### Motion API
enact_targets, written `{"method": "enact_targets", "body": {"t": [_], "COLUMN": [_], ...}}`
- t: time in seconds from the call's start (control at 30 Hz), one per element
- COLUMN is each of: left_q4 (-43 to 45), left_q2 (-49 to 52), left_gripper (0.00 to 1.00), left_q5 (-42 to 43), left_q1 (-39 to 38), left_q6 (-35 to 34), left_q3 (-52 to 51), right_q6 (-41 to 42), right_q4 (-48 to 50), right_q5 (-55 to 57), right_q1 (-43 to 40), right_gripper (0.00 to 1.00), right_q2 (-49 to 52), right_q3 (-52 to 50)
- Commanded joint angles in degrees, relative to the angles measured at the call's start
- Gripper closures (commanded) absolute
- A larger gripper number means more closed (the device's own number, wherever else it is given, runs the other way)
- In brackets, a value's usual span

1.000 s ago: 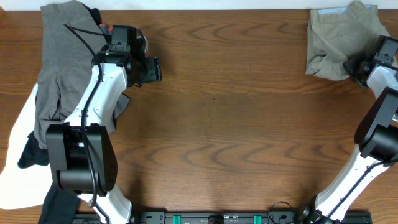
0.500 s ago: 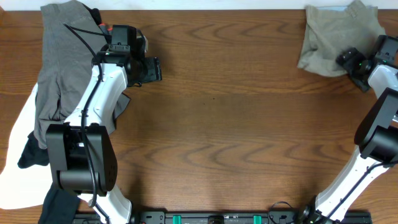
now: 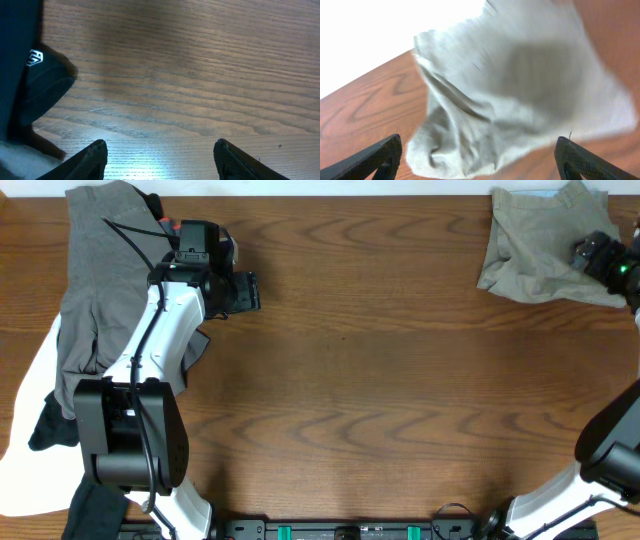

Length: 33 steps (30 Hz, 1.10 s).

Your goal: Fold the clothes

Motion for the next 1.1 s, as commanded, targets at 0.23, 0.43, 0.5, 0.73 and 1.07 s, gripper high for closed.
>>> {"method": "enact_targets", "body": {"t": [0.23, 0.43, 0.5, 0.73, 1.07], "left_q4": [0.92, 0.9, 0.92, 0.87, 0.87], "left_q2": [0.92, 0.92, 0.92, 0.92, 0.92], "left_gripper": [0.3, 0.3, 0.3, 0.3, 0.3], "left_q5": [-0.13, -0.13, -0.13, -0.13, -0.13], "left_q1": [-0.09, -0.09, -0.09, -0.09, -0.09], "left_q6": [-0.26, -0.26, -0.26, -0.28, -0.28], "left_q3": [-0.5, -0.5, -0.5, -0.5, -0.5], "right_q6": [-30.95, -29.18, -28.02, -24.24, -30.25], "right_q4": [9.7, 15.91, 17.55, 19.34, 17.0], "right_q5": [9.22, 9.31, 9.16, 9.07, 5.49], "right_q1": [5.99, 6.4, 6.8, 8.31, 10.14], "right_gripper": [0.01, 0.01, 0.01, 0.01, 0.01], "right_q2": [9.03, 17.07, 19.56, 26.64, 26.05], "right_q3": [0.02, 0.02, 0.02, 0.02, 0.15]}}
